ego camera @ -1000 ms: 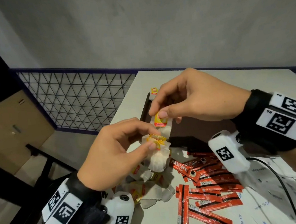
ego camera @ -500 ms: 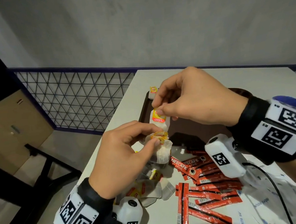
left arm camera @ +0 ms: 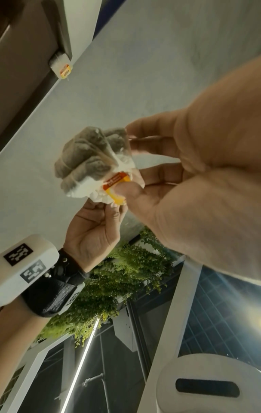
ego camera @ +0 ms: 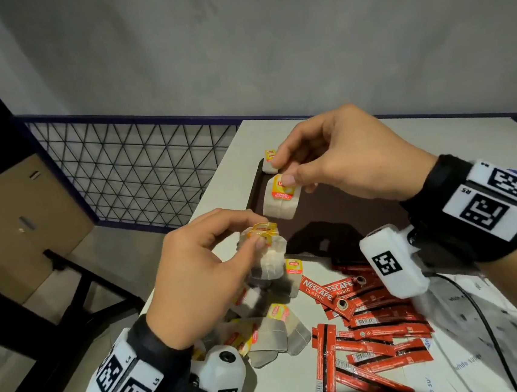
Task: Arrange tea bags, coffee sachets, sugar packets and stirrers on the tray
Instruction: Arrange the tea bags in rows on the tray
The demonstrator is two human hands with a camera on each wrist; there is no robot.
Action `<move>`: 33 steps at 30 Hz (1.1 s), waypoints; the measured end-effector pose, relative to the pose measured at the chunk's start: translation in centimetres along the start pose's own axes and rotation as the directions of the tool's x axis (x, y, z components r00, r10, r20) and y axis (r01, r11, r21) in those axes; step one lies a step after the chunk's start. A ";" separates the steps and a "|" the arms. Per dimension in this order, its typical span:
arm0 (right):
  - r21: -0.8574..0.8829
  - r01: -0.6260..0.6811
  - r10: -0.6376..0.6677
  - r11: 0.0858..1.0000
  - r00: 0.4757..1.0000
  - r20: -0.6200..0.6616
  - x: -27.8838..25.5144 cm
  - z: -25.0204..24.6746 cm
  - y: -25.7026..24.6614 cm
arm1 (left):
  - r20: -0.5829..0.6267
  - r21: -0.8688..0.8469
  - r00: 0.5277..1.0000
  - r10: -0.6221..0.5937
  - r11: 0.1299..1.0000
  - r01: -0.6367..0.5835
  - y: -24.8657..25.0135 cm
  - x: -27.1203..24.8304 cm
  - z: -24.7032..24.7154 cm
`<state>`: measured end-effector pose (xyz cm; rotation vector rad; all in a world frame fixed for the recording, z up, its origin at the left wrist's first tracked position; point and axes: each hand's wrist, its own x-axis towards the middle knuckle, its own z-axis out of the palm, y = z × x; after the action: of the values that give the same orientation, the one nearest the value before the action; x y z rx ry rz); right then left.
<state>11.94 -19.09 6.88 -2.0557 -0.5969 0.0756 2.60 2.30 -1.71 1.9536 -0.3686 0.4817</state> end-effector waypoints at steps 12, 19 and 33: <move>-0.322 -0.176 0.135 0.930 0.980 -0.146 11.2 -0.4 7.9 | 0.003 0.011 0.996 -0.084 0.996 0.084 -1.4 1.2 -2.2; -0.281 -0.209 0.208 0.937 0.978 -0.033 14.6 0.2 10.5 | 0.022 0.024 0.993 -0.114 0.993 0.114 -1.8 0.7 -2.9; -0.346 -0.276 0.268 0.897 0.961 -0.070 20.2 2.2 15.5 | -0.014 -0.002 0.993 -0.118 0.993 0.118 -2.6 0.6 -4.3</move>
<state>34.95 -14.96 -3.39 -2.4796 -0.3196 0.1178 3.60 7.27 -1.91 1.9575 -0.2427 0.4191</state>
